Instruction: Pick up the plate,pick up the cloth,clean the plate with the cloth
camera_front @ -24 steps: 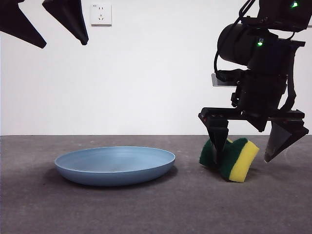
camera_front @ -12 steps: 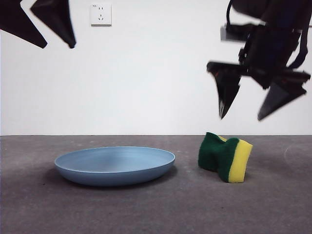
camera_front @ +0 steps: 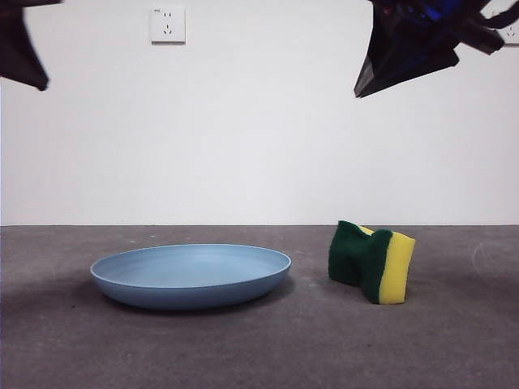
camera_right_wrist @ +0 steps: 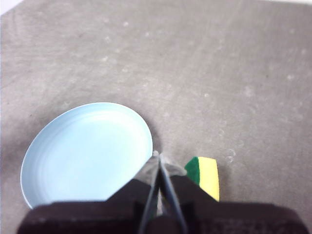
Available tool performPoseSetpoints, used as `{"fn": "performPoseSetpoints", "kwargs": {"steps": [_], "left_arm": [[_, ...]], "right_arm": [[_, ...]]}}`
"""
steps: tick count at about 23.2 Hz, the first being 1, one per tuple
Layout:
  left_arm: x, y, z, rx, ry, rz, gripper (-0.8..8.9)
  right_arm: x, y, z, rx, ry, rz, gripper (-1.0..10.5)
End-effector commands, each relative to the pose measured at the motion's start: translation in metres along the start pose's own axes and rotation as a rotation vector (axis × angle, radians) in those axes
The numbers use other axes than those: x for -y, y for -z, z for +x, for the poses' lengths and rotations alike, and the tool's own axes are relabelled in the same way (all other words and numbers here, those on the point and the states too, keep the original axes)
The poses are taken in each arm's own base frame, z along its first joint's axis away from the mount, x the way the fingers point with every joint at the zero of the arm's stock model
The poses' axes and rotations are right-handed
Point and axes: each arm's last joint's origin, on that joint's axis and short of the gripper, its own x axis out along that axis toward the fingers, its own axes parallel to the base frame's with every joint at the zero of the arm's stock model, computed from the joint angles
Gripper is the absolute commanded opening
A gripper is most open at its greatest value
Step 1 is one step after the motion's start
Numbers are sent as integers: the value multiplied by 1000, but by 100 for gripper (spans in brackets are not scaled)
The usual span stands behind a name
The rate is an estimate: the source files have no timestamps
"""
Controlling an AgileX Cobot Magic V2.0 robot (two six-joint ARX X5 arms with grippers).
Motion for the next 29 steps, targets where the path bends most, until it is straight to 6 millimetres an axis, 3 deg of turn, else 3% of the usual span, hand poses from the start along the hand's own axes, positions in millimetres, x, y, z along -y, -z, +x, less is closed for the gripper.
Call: {"fn": "performPoseSetpoints", "kwargs": {"steps": [1, 6, 25, 29], "left_arm": [[-8, 15, -6, 78, 41, -60, -10], [-16, 27, -13, 160, 33, -108, -8], [-16, 39, -7, 31, 18, -80, -1], [-21, 40, -18, 46, 1, -19, -1]], "right_arm": [[-6, 20, -9, 46, -11, -30, -11], [-4, 45, -25, 48, -37, -39, -10], [-3, 47, -24, 30, -34, -34, 2], [-3, 47, -24, 30, -33, -34, 2]]}}
